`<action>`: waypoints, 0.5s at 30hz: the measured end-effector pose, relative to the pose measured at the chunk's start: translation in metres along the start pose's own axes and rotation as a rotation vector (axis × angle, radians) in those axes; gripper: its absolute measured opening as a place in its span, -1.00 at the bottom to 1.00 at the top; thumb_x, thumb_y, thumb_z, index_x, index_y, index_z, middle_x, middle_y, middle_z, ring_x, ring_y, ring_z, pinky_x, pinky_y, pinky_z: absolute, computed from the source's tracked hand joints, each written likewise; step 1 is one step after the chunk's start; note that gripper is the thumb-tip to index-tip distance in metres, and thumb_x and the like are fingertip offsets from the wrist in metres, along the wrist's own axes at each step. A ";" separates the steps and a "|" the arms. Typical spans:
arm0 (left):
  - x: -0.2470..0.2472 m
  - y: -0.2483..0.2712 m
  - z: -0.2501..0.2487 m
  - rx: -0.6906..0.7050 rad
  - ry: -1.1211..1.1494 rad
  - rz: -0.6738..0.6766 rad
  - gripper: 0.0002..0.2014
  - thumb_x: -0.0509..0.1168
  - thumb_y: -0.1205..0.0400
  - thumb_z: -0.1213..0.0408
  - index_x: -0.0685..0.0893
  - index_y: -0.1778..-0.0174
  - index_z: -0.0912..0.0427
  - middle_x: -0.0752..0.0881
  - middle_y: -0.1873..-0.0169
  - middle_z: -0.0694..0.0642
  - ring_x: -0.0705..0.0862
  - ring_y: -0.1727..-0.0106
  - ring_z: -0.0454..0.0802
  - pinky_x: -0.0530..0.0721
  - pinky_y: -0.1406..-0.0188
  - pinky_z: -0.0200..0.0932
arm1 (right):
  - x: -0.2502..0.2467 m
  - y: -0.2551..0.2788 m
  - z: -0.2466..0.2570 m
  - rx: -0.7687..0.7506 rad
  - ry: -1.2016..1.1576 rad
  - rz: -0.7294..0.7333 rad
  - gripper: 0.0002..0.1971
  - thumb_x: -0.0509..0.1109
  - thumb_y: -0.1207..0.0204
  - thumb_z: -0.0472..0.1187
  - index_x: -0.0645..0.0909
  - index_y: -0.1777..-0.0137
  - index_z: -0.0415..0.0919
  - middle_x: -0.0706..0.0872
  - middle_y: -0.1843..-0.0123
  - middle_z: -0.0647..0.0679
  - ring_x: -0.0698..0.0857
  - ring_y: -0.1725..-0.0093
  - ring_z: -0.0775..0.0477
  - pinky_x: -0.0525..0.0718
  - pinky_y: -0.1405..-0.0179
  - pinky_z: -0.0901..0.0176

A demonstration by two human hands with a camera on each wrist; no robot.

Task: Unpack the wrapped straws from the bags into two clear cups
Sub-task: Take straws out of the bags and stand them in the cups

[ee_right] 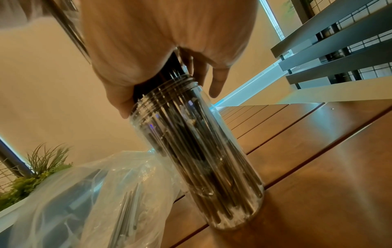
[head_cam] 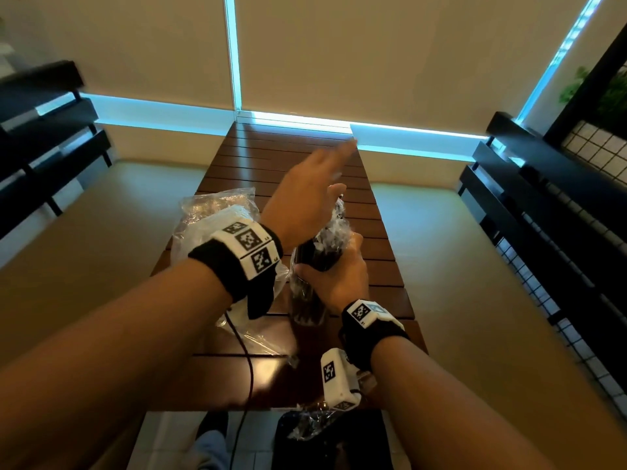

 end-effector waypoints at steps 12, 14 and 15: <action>0.045 0.059 0.034 -0.027 -0.302 0.421 -0.17 -0.36 -0.64 -0.30 0.11 -0.72 0.16 0.09 -0.72 0.10 -0.06 -0.74 -0.01 -0.23 -0.70 0.10 | -0.001 -0.004 -0.003 -0.032 0.023 0.026 -0.40 0.48 -0.37 0.09 0.20 -0.26 0.02 0.70 -0.06 -0.01 0.75 0.06 -0.13 0.75 0.09 -0.08; 0.051 0.070 0.040 -0.037 -0.317 0.433 -0.17 -0.33 -0.65 -0.32 0.03 -0.73 0.17 0.03 -0.72 0.10 -0.10 -0.74 -0.02 -0.25 -0.70 0.13 | -0.002 -0.002 -0.002 -0.030 0.022 0.033 -0.41 0.47 -0.38 0.02 0.21 -0.28 0.00 0.68 -0.06 -0.01 0.74 0.07 -0.13 0.74 0.12 -0.04; 0.054 0.077 0.042 -0.039 -0.317 0.439 -0.16 -0.33 -0.65 -0.34 -0.02 -0.73 0.17 0.00 -0.73 0.10 -0.13 -0.74 -0.02 -0.25 -0.70 0.15 | -0.003 -0.001 -0.002 -0.024 0.026 0.040 -0.41 0.47 -0.38 -0.02 0.21 -0.29 -0.01 0.66 -0.05 0.00 0.73 0.07 -0.13 0.72 0.13 -0.02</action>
Point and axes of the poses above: each hand's wrist, its own y-axis away from the middle knuckle, its own x-axis out of the palm, z = x × y, the point moved 4 cm from there along -y, towards the middle knuckle
